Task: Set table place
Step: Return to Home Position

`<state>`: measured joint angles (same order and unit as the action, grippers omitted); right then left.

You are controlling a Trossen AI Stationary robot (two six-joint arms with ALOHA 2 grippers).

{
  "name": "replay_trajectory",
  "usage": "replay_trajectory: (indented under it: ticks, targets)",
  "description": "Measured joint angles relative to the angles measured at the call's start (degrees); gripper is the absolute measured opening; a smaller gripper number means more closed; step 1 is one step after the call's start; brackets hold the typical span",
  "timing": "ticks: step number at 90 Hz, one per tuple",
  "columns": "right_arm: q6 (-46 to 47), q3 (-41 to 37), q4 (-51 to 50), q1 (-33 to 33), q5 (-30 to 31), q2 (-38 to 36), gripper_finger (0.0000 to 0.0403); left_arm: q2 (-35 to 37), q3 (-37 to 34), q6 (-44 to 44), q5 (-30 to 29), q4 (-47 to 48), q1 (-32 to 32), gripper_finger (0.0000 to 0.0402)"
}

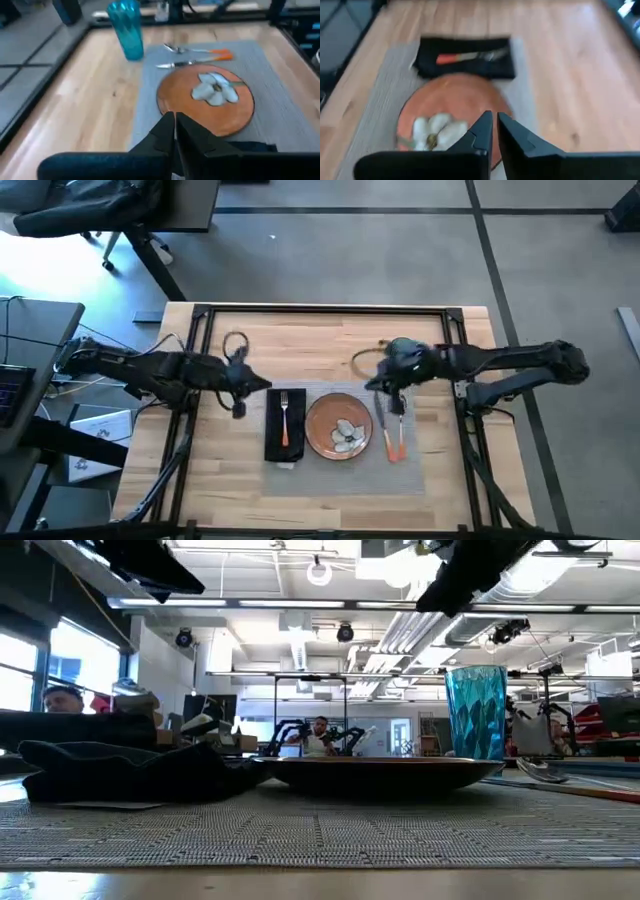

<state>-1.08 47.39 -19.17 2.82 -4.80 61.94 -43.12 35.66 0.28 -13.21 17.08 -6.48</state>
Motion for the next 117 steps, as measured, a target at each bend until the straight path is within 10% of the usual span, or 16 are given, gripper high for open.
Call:
replay_trajectory:
  ticks: [35, 117]
  targets:
    - [11.31, -12.45, 2.12, 2.07, 0.18, -17.84, 0.0000, 7.08, -4.98, -5.68, -9.11, 0.91, 3.52, 0.0000]
    - [11.85, -38.91, 19.92, 8.19, 0.53, -51.38, 0.0000, 21.23, -14.61, -3.32, 6.13, -6.28, 11.36, 0.0000]
